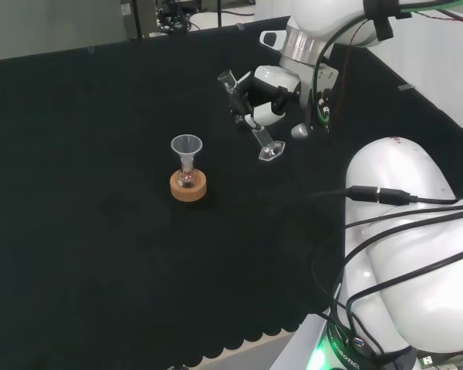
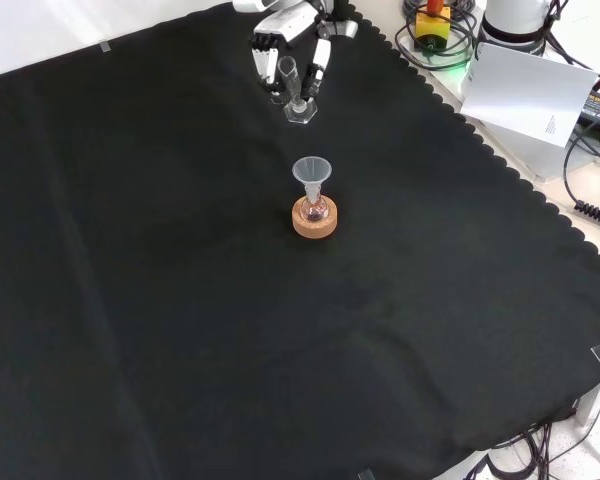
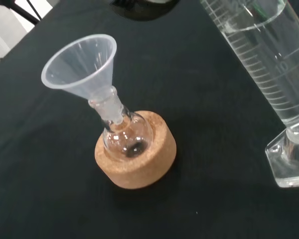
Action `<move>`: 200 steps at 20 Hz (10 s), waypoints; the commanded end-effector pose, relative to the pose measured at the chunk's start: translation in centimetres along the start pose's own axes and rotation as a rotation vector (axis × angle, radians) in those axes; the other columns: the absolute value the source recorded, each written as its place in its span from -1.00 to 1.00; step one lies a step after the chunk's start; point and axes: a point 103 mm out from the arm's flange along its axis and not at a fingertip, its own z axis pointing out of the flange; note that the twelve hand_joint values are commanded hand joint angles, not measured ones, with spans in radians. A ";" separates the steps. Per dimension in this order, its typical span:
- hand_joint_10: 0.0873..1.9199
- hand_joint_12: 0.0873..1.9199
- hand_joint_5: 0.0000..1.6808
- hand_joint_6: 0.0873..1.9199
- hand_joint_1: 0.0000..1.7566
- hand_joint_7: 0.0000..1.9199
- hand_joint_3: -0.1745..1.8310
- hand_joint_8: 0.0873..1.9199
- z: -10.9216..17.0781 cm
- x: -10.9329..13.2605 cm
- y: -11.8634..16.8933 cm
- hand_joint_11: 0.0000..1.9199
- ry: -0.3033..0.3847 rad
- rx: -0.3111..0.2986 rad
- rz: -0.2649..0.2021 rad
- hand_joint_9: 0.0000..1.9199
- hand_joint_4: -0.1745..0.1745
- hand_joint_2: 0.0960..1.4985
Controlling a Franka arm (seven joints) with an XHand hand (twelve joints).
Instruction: Pour the water from the graduated cylinder into the round-bottom flask.
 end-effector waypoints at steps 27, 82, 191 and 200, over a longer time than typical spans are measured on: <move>-1.00 -0.34 0.32 -0.20 0.27 0.50 -0.84 -0.88 0.8 0.7 1.1 0.47 -0.430 0.398 -0.003 0.67 0.25 0.38; -1.00 -0.36 0.32 -0.21 0.26 0.53 -0.84 -0.89 0.8 3.7 3.9 0.48 -0.750 0.639 0.018 0.69 0.30 0.38; -1.00 -0.39 0.32 -0.21 0.26 0.55 -0.84 -0.94 -2.2 5.8 4.2 0.48 -0.663 0.523 -0.050 0.68 0.28 0.38; -1.00 -0.39 0.32 -0.20 0.26 0.55 -0.84 -0.94 -2.6 5.9 4.6 0.48 -0.583 0.448 -0.056 0.68 0.28 0.38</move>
